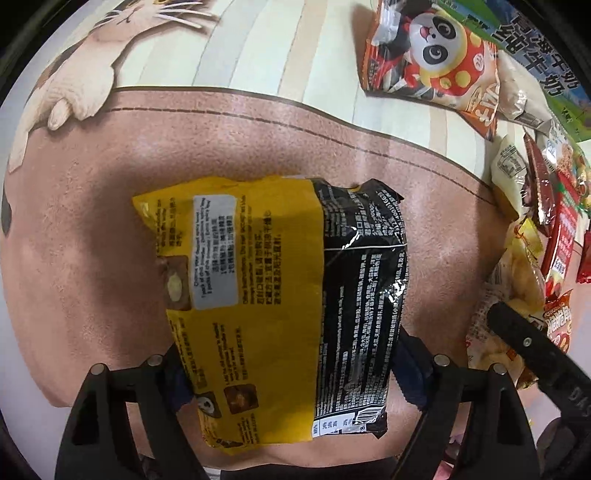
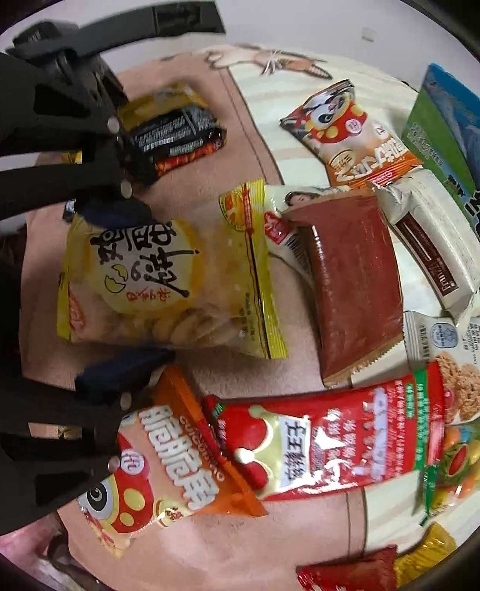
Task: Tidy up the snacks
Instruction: 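Grasp the yellow-black biscuit pack with left tool while right tool grasps yellow cracker bag, then carry both packs into the cardboard box and open both tools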
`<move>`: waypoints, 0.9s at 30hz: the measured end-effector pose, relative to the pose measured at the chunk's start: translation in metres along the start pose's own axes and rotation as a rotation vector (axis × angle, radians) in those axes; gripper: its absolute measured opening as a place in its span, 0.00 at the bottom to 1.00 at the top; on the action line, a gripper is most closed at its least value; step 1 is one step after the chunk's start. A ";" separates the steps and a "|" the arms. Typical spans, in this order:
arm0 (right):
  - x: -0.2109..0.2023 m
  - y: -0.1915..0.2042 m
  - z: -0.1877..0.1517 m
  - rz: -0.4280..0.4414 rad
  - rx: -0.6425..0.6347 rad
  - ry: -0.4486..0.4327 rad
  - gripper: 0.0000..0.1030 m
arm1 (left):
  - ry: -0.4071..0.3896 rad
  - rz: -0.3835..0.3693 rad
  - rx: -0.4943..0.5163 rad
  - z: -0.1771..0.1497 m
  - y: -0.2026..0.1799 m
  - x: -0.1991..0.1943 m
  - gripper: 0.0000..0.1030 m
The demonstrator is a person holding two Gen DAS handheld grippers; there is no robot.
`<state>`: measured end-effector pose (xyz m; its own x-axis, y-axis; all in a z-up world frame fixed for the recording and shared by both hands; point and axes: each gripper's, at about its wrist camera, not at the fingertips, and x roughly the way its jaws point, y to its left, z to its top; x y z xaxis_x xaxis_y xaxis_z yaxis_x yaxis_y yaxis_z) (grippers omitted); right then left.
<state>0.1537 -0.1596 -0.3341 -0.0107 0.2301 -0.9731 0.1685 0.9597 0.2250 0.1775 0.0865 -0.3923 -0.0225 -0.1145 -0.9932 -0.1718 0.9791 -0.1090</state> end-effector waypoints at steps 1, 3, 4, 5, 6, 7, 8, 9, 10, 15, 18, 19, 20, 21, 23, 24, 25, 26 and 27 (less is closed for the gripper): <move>0.000 0.004 -0.002 -0.002 -0.009 -0.009 0.49 | -0.001 -0.001 -0.001 0.000 0.000 -0.004 0.82; -0.002 0.010 -0.004 -0.014 -0.021 -0.020 0.45 | -0.007 -0.001 -0.006 0.003 0.018 -0.015 0.81; -0.004 0.014 -0.005 -0.032 -0.032 -0.030 0.45 | -0.016 0.002 -0.003 0.000 0.018 -0.015 0.81; -0.006 0.019 -0.006 -0.041 -0.045 -0.041 0.43 | -0.023 0.008 0.003 0.000 0.016 -0.017 0.81; -0.007 0.023 -0.007 -0.051 -0.058 -0.050 0.42 | -0.031 0.013 0.009 -0.002 0.014 -0.019 0.81; -0.009 0.027 -0.009 -0.063 -0.069 -0.058 0.42 | -0.038 0.018 0.016 -0.004 0.012 -0.023 0.81; -0.010 0.031 -0.010 -0.063 -0.074 -0.063 0.42 | -0.042 0.023 0.022 -0.005 0.011 -0.025 0.81; -0.012 0.033 -0.011 -0.058 -0.080 -0.065 0.41 | -0.045 0.027 0.024 -0.007 0.010 -0.026 0.81; -0.014 0.035 -0.012 -0.053 -0.080 -0.064 0.41 | -0.048 0.029 0.025 -0.009 0.010 -0.028 0.81; -0.037 0.036 -0.018 -0.009 -0.092 -0.087 0.41 | -0.058 0.055 0.041 -0.020 -0.010 -0.038 0.81; -0.052 0.031 -0.018 0.021 -0.103 -0.092 0.40 | -0.063 0.070 0.030 -0.022 -0.020 -0.044 0.81; -0.057 0.029 -0.017 0.039 -0.103 -0.091 0.40 | -0.068 0.065 0.026 -0.025 -0.020 -0.054 0.81; -0.065 0.027 -0.015 0.062 -0.102 -0.093 0.40 | -0.078 0.062 0.023 -0.026 -0.024 -0.062 0.81; -0.071 0.023 -0.013 0.072 -0.102 -0.097 0.40 | -0.088 0.061 0.025 -0.027 -0.028 -0.069 0.81; -0.082 0.013 -0.001 0.098 -0.105 -0.108 0.40 | -0.123 0.062 0.036 -0.026 -0.035 -0.092 0.81; -0.093 0.010 0.005 0.114 -0.110 -0.118 0.40 | -0.141 0.064 0.041 -0.025 -0.039 -0.102 0.81; -0.100 0.005 0.008 0.126 -0.113 -0.125 0.40 | -0.165 0.060 0.046 -0.023 -0.047 -0.116 0.81; -0.109 -0.002 0.014 0.149 -0.116 -0.137 0.40 | -0.183 0.054 0.045 -0.022 -0.052 -0.126 0.81; -0.115 -0.008 0.021 0.161 -0.119 -0.142 0.40 | -0.204 0.050 0.045 -0.020 -0.059 -0.140 0.81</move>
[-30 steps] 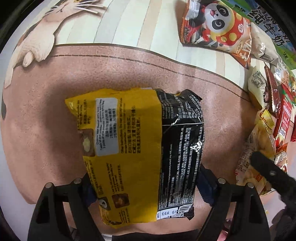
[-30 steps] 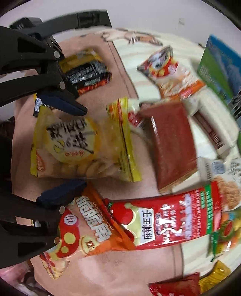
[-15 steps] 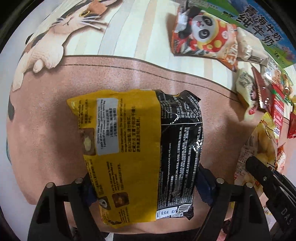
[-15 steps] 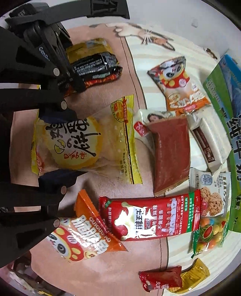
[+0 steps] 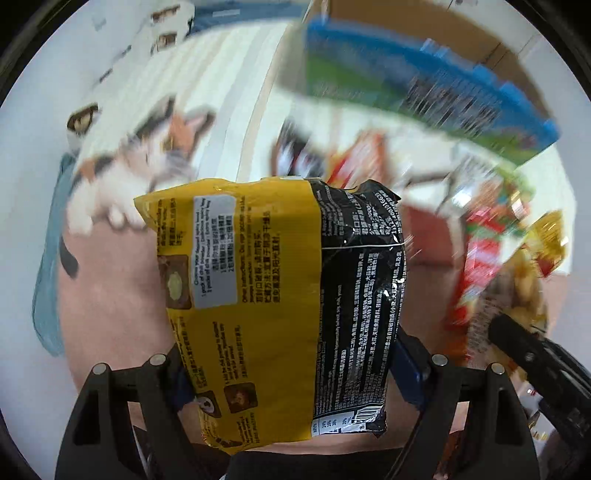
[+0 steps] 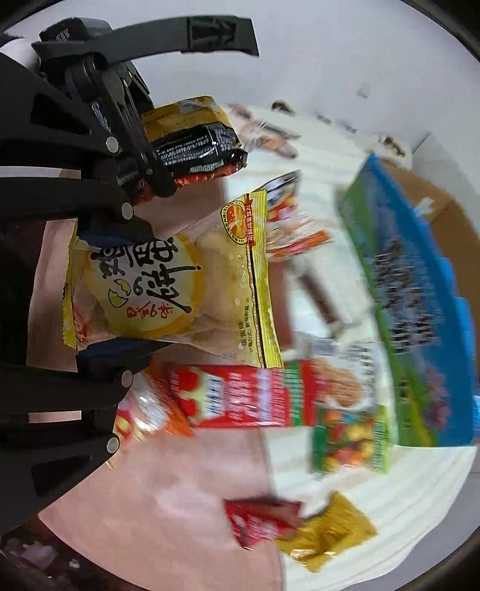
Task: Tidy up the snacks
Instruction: 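Carry both packs into the cardboard box and open both tools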
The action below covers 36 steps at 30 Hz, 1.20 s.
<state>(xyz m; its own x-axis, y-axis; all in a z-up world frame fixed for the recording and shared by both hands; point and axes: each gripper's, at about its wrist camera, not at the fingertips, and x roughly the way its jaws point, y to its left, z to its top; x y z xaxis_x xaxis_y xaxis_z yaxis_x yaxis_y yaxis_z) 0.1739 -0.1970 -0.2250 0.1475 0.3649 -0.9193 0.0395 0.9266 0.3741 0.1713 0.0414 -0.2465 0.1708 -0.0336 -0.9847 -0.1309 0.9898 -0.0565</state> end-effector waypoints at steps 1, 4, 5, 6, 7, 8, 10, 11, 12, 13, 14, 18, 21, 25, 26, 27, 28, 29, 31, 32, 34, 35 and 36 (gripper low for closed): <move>-0.011 -0.004 0.010 0.015 -0.007 -0.010 0.40 | -0.015 -0.002 0.000 0.004 -0.004 -0.011 0.81; -0.043 -0.020 0.033 0.065 -0.020 -0.032 0.40 | -0.063 -0.036 -0.014 0.025 -0.022 -0.048 0.81; -0.055 -0.024 0.044 0.082 -0.031 -0.044 0.40 | -0.071 -0.043 -0.016 0.036 -0.025 -0.062 0.81; -0.066 -0.026 0.052 0.094 -0.042 -0.058 0.40 | -0.080 -0.052 -0.018 0.045 -0.031 -0.069 0.81; -0.073 -0.026 0.062 0.103 -0.050 -0.073 0.40 | -0.090 -0.071 -0.022 0.060 -0.040 -0.077 0.81; -0.084 -0.028 0.073 0.112 -0.060 -0.090 0.40 | -0.095 -0.085 -0.023 0.071 -0.045 -0.083 0.81; -0.100 -0.031 0.095 0.131 -0.064 -0.115 0.40 | -0.101 -0.112 -0.030 0.098 -0.055 -0.092 0.81; -0.105 -0.031 0.106 0.136 -0.066 -0.125 0.40 | -0.104 -0.117 -0.030 0.110 -0.058 -0.093 0.81; -0.109 -0.030 0.118 0.136 -0.068 -0.137 0.40 | -0.107 -0.123 -0.026 0.123 -0.062 -0.093 0.81; -0.114 -0.031 0.134 0.133 -0.072 -0.151 0.40 | -0.114 -0.129 -0.026 0.143 -0.065 -0.089 0.81; -0.117 -0.032 0.147 0.129 -0.073 -0.163 0.40 | -0.115 -0.130 -0.027 0.156 -0.068 -0.090 0.81; -0.105 -0.026 0.205 0.088 -0.059 -0.193 0.40 | -0.097 -0.130 0.001 0.215 -0.084 -0.077 0.81; -0.088 -0.022 0.245 0.053 -0.045 -0.188 0.40 | -0.060 -0.124 0.029 0.261 -0.093 -0.058 0.81; -0.062 -0.016 0.296 -0.015 -0.050 -0.195 0.40 | 0.014 -0.127 0.051 0.314 -0.105 -0.024 0.81; -0.054 -0.017 0.308 -0.035 -0.043 -0.195 0.40 | 0.038 -0.130 0.059 0.328 -0.107 -0.011 0.81; -0.045 -0.015 0.316 -0.046 -0.047 -0.187 0.40 | 0.050 -0.128 0.065 0.336 -0.110 -0.005 0.81; -0.039 -0.015 0.323 -0.058 -0.052 -0.180 0.40 | 0.062 -0.120 0.077 0.345 -0.113 0.005 0.81; -0.029 -0.015 0.331 -0.077 -0.047 -0.175 0.40 | 0.072 -0.115 0.096 0.352 -0.118 0.013 0.81; -0.009 -0.017 0.344 -0.099 -0.049 -0.157 0.40 | 0.100 -0.107 0.124 0.366 -0.127 0.030 0.81; -0.001 -0.019 0.349 -0.107 -0.045 -0.151 0.40 | 0.110 -0.108 0.135 0.369 -0.130 0.036 0.81; 0.015 -0.022 0.360 -0.124 -0.043 -0.129 0.40 | 0.135 -0.110 0.165 0.375 -0.139 0.050 0.81; 0.022 -0.026 0.366 -0.129 -0.038 -0.121 0.40 | 0.149 -0.108 0.175 0.378 -0.144 0.057 0.81; 0.031 -0.028 0.372 -0.138 -0.035 -0.105 0.40 | 0.161 -0.107 0.181 0.381 -0.146 0.063 0.81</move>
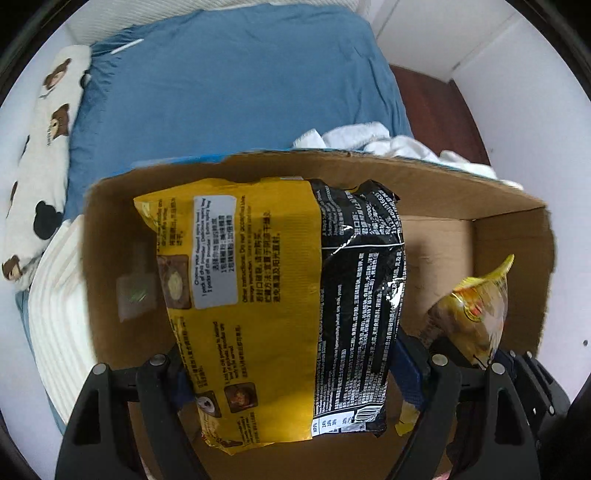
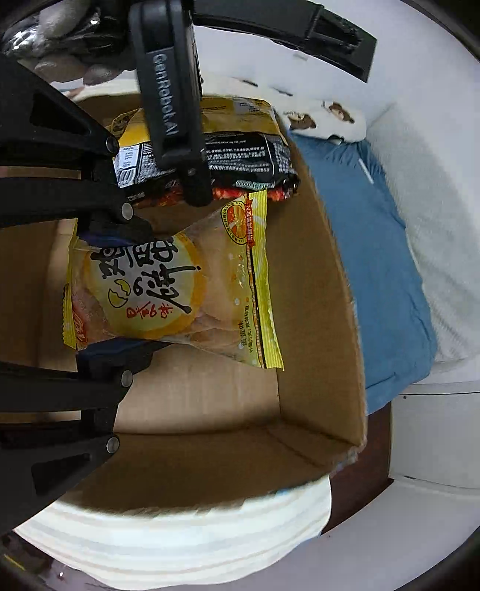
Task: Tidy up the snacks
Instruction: 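Carry both packs into the cardboard box and open both tools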
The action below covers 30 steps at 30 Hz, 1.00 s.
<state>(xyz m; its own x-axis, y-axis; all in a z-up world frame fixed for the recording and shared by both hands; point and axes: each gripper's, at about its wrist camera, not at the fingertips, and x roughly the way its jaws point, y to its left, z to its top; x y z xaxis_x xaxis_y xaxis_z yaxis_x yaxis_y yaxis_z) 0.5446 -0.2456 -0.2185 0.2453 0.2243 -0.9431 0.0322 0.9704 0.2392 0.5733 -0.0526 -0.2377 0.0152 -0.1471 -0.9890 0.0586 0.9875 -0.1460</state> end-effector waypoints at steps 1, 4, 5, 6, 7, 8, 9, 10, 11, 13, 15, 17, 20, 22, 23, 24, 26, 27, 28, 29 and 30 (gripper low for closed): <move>0.007 -0.002 0.004 -0.007 0.004 0.008 0.40 | 0.015 -0.002 0.003 0.004 -0.001 0.006 0.81; 0.026 -0.006 0.013 -0.016 0.000 0.029 0.40 | 0.052 -0.013 0.003 0.005 -0.004 0.019 0.81; 0.030 -0.006 0.014 -0.020 -0.001 0.033 0.40 | 0.064 -0.016 0.003 0.004 -0.005 0.024 0.81; 0.035 -0.007 0.016 -0.016 -0.002 0.046 0.40 | 0.071 -0.020 0.002 0.005 -0.004 0.026 0.81; 0.040 -0.008 0.018 -0.014 -0.004 0.061 0.41 | 0.077 -0.028 -0.003 0.006 -0.001 0.031 0.81; 0.045 -0.010 0.019 -0.022 -0.003 0.070 0.43 | 0.078 -0.027 -0.002 0.005 -0.001 0.033 0.81; 0.051 -0.011 0.020 -0.032 -0.008 0.088 0.54 | 0.073 -0.023 0.000 0.005 0.000 0.033 0.84; 0.058 -0.014 0.023 -0.031 -0.011 0.098 0.65 | 0.059 -0.019 0.001 0.003 0.001 0.032 0.87; 0.061 -0.015 0.023 -0.035 -0.016 0.105 0.84 | 0.052 -0.020 0.002 0.002 0.001 0.030 0.89; 0.063 -0.015 0.022 -0.044 -0.034 0.115 0.89 | 0.031 -0.027 0.000 -0.002 0.003 0.024 0.94; 0.063 -0.016 0.021 -0.043 -0.041 0.126 0.92 | 0.020 -0.032 -0.003 -0.004 0.005 0.018 0.94; 0.061 -0.016 0.019 -0.047 -0.046 0.133 0.93 | 0.004 -0.033 -0.012 -0.007 0.008 0.010 0.94; 0.055 -0.012 0.017 -0.054 -0.051 0.124 0.94 | -0.012 -0.032 -0.013 -0.017 0.011 -0.003 0.94; 0.046 -0.014 0.014 -0.055 -0.048 0.113 0.94 | -0.037 -0.010 -0.005 -0.024 0.013 -0.013 0.94; 0.040 -0.013 0.011 -0.060 -0.051 0.104 0.94 | -0.068 0.013 0.001 -0.030 0.012 -0.019 0.94; 0.030 -0.009 0.005 -0.065 -0.054 0.095 0.94 | -0.096 0.025 0.003 -0.034 0.009 -0.025 0.94; 0.015 -0.005 -0.003 -0.073 -0.061 0.074 0.94 | -0.151 0.034 -0.003 -0.050 0.011 -0.041 0.94; 0.008 -0.003 -0.008 -0.075 -0.060 0.062 0.94 | -0.182 0.034 -0.008 -0.061 0.012 -0.050 0.94; -0.002 -0.004 -0.015 -0.085 -0.060 0.041 0.94 | -0.201 0.037 -0.011 -0.065 0.013 -0.054 0.94; -0.010 -0.003 -0.020 -0.091 -0.060 0.023 0.94 | -0.229 0.042 -0.013 -0.074 0.013 -0.061 0.94; -0.018 -0.002 -0.025 -0.094 -0.059 0.004 0.94 | -0.248 0.048 -0.012 -0.082 0.013 -0.066 0.94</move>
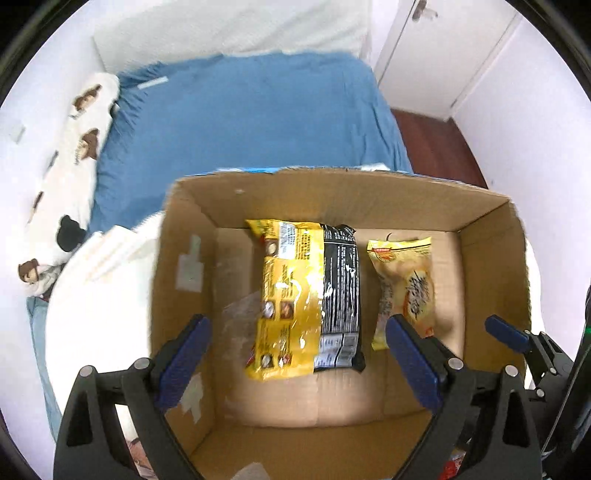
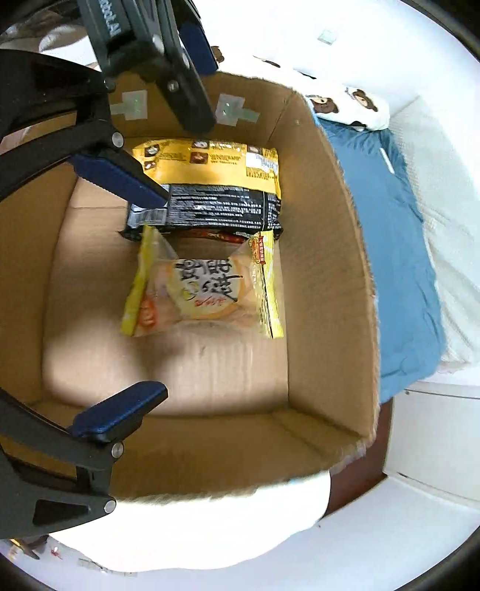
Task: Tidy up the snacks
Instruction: 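Move both tools back toward the remaining snacks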
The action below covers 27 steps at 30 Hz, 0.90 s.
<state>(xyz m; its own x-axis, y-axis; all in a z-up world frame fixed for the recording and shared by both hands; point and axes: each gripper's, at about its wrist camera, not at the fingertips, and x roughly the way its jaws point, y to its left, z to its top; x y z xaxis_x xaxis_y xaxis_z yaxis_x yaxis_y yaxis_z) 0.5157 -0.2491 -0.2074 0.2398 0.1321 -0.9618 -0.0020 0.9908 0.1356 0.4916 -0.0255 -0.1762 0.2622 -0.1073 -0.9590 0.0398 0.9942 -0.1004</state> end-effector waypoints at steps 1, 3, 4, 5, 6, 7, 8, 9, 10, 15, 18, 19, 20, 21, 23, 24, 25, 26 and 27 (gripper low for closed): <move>-0.008 0.002 -0.004 -0.004 -0.001 -0.015 0.94 | -0.025 0.005 0.002 -0.009 0.000 -0.011 0.94; -0.028 0.005 -0.017 -0.010 0.003 -0.046 0.94 | -0.052 0.012 0.007 -0.019 -0.002 -0.023 0.94; -0.035 0.009 -0.018 -0.004 0.004 -0.055 0.94 | -0.070 0.015 0.010 -0.027 -0.003 -0.032 0.94; -0.044 0.004 -0.023 -0.002 0.004 -0.067 0.94 | -0.084 0.020 0.013 -0.033 -0.004 -0.037 0.94; -0.055 0.005 -0.031 -0.009 -0.001 -0.086 0.94 | -0.100 0.026 0.009 -0.042 -0.004 -0.045 0.94; -0.061 0.002 -0.036 -0.007 -0.005 -0.099 0.94 | -0.109 0.029 0.007 -0.046 -0.004 -0.049 0.94; -0.069 0.005 -0.043 -0.010 -0.008 -0.112 0.94 | -0.122 0.026 0.003 -0.055 -0.004 -0.057 0.94; -0.077 0.007 -0.049 -0.021 -0.017 -0.127 0.94 | -0.129 0.027 0.000 -0.057 -0.004 -0.063 0.94; -0.086 0.008 -0.057 -0.030 -0.030 -0.143 0.94 | -0.139 0.027 -0.003 -0.066 -0.004 -0.071 0.94; -0.112 0.021 -0.083 -0.036 -0.058 -0.195 0.94 | -0.189 0.027 -0.006 -0.094 -0.004 -0.099 0.94; -0.126 0.024 -0.096 -0.020 -0.062 -0.204 0.94 | -0.208 0.013 -0.021 -0.113 -0.004 -0.113 0.94; -0.132 0.025 -0.104 -0.012 -0.064 -0.204 0.94 | -0.212 0.010 -0.028 -0.119 -0.003 -0.117 0.94; -0.136 0.025 -0.109 -0.005 -0.064 -0.204 0.94 | -0.213 0.005 -0.032 -0.127 -0.001 -0.120 0.94; -0.139 0.024 -0.116 0.001 -0.064 -0.200 0.94 | -0.215 0.006 -0.039 -0.135 0.001 -0.123 0.94; -0.144 0.021 -0.133 0.016 -0.058 -0.181 0.94 | -0.213 0.012 -0.047 -0.152 0.007 -0.126 0.94; -0.143 0.019 -0.143 0.025 -0.054 -0.163 0.94 | -0.206 0.015 -0.048 -0.161 0.008 -0.124 0.94; -0.139 0.018 -0.150 0.026 -0.052 -0.145 0.94 | -0.196 0.030 -0.053 -0.170 0.011 -0.122 0.94; -0.134 0.015 -0.157 0.031 -0.044 -0.125 0.94 | -0.181 0.039 -0.058 -0.182 0.015 -0.117 0.94; -0.126 0.010 -0.168 0.048 -0.026 -0.095 0.94 | -0.167 0.042 -0.060 -0.192 0.017 -0.111 0.94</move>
<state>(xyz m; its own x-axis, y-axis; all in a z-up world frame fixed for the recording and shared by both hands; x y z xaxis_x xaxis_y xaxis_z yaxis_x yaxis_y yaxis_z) 0.3229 -0.2508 -0.1249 0.3295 0.1768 -0.9275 -0.0405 0.9841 0.1732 0.2783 0.0056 -0.1220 0.4187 -0.0616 -0.9060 -0.0303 0.9962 -0.0817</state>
